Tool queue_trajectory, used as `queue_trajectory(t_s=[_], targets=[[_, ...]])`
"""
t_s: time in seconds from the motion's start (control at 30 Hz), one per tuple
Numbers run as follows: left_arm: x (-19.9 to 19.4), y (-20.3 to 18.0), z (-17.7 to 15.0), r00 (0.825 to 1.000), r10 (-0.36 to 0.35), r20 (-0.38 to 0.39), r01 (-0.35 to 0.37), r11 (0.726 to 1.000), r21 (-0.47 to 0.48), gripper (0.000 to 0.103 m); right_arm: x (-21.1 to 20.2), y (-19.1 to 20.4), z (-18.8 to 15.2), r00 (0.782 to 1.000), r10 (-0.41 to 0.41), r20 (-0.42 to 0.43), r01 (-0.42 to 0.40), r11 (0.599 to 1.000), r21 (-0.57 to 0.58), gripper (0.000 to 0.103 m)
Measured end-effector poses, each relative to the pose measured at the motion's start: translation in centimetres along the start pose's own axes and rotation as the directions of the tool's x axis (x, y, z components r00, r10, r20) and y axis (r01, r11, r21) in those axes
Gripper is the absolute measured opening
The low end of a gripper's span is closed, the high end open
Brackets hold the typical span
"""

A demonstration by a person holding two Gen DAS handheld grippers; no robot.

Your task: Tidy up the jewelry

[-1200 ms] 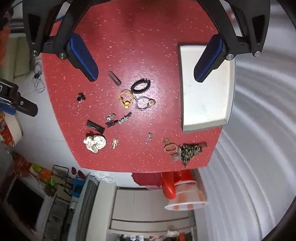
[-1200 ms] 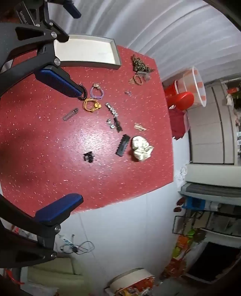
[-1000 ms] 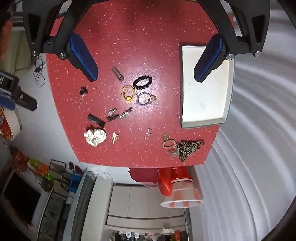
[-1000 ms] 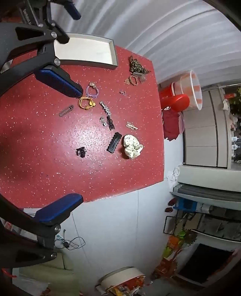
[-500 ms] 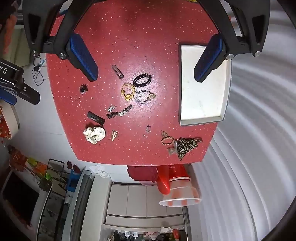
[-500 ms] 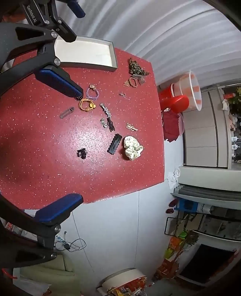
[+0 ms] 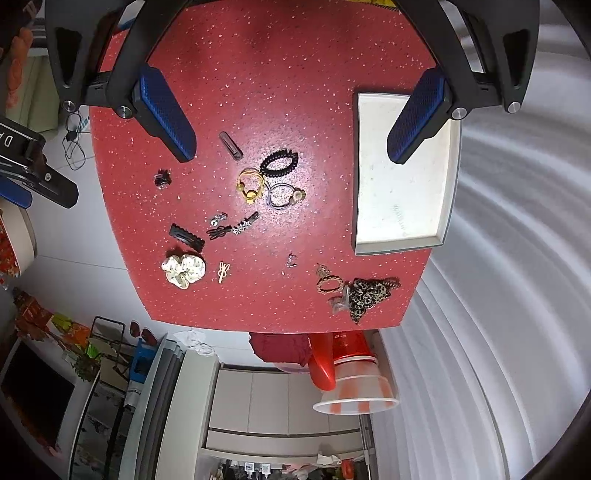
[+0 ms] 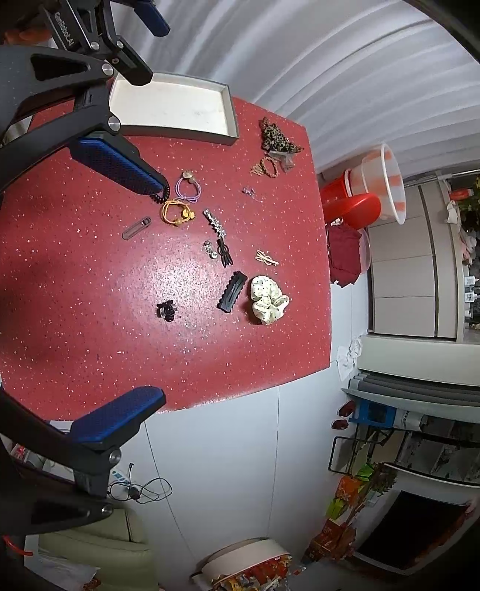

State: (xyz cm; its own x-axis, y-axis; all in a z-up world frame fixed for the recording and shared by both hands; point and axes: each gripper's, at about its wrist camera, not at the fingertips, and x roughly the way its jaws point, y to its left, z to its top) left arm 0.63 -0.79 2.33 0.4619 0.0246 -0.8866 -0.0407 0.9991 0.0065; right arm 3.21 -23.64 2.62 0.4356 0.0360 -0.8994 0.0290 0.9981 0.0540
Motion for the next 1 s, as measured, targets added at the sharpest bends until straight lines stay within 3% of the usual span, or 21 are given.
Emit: queue_trajectory(t_s=[1.0], targets=[[0.02,0.21,-0.40,1.000,0.012,-0.009,-0.012,1.000,-0.007,0.103,0.15,-0.70,-0.10,1.000,0.003,-0.008,-0.003,1.000,0.022,0.103]])
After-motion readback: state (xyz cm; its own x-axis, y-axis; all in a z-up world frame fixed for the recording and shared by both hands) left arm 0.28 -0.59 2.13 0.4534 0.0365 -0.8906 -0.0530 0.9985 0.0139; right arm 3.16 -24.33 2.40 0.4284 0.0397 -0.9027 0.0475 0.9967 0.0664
